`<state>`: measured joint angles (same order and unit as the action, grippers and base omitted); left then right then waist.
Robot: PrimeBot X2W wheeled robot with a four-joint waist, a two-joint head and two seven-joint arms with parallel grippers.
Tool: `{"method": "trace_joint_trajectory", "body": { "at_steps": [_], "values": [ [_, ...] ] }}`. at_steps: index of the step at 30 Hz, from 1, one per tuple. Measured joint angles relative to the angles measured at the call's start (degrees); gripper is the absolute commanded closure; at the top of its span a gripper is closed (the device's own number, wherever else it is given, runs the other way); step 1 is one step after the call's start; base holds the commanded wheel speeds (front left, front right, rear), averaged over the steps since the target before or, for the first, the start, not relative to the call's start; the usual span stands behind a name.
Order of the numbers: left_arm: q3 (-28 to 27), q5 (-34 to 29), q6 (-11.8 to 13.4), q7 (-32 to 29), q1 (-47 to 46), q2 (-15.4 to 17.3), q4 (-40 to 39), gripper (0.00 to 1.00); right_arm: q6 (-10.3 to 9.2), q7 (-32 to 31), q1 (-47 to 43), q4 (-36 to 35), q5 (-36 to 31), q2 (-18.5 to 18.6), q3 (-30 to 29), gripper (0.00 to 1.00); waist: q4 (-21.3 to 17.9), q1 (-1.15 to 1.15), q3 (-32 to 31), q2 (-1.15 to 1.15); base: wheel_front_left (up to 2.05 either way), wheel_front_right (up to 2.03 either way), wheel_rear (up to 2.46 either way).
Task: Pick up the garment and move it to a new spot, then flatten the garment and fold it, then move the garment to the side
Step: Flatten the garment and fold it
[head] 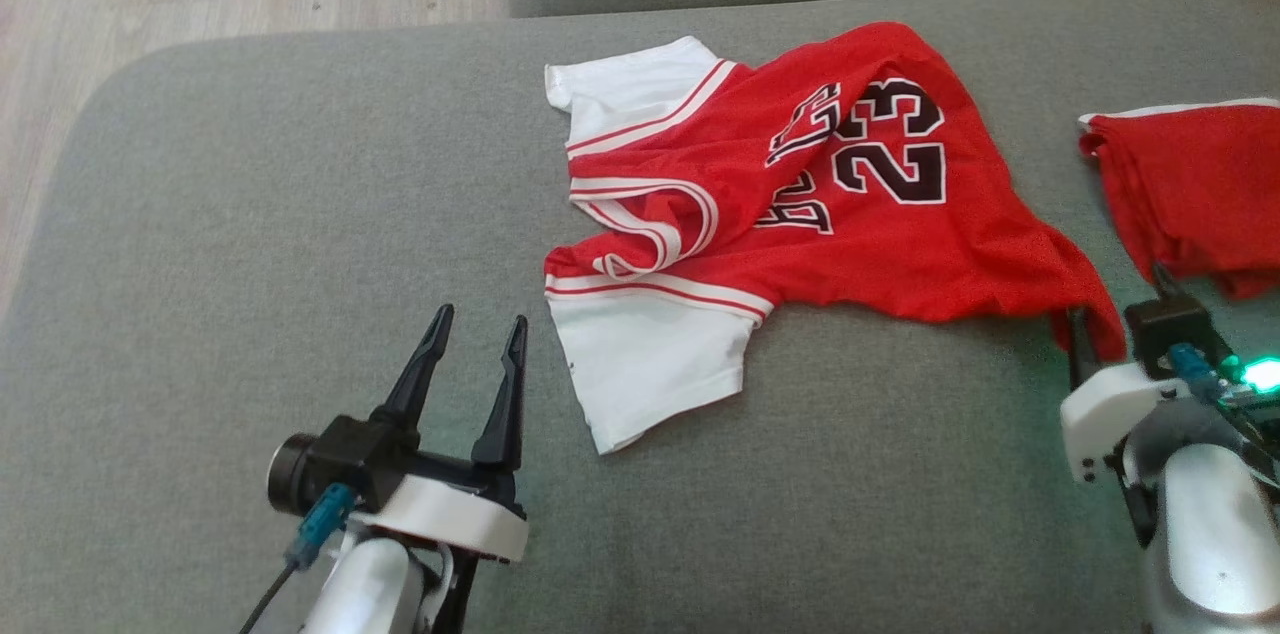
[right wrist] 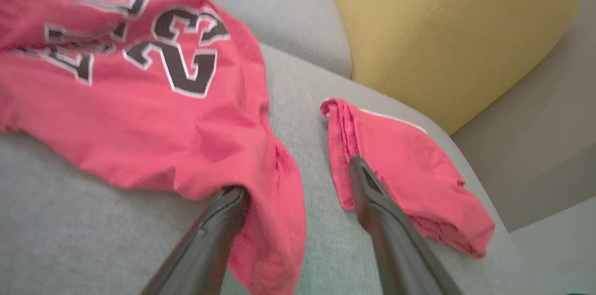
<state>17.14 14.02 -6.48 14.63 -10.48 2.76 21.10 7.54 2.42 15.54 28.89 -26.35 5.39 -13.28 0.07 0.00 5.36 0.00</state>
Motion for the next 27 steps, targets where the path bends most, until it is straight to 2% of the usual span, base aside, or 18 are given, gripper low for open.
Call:
{"method": "trace_joint_trajectory", "body": {
  "at_steps": [4, 9, 14, 19, 27],
  "values": [
    [-0.23, -0.46, 0.00, 0.00, 0.02, 0.00, -0.02, 0.00, 0.00, 3.45, -0.81, -4.02, 5.08, -1.74, 0.38, 0.00, -0.86, 0.00, -0.42, 0.00, 0.00, 0.00, 0.00],
    [-0.27, -0.47, -0.01, 0.00, 0.04, 0.00, -0.31, 0.00, 0.00, 9.62, -3.54, -9.05, 16.07, -2.67, 2.01, 0.00, -2.02, 0.00, -0.68, 0.00, 0.00, 0.00, 0.00],
    [0.19, -0.43, -0.01, 0.00, 0.02, 0.00, -0.54, 0.00, 0.00, 11.36, -5.46, -11.92, 26.06, -2.71, 2.16, 0.00, -2.65, 0.00, -0.08, 0.00, 0.00, 0.00, 0.00],
    [3.07, -0.34, -0.05, -0.05, -0.63, 0.01, 1.66, 0.00, 0.00, 11.79, -5.76, -12.89, 28.39, -2.72, 2.12, 0.00, -3.15, 0.00, 1.25, 0.00, 0.00, 0.00, 0.00],
    [9.06, 4.70, 0.19, -8.46, -5.53, -0.03, 11.31, 0.00, 0.00, 11.89, -5.56, -13.54, 29.47, -2.76, 3.90, 0.00, -4.44, 0.01, 3.76, 0.00, 0.00, 0.00, 0.00]
  ]
}}
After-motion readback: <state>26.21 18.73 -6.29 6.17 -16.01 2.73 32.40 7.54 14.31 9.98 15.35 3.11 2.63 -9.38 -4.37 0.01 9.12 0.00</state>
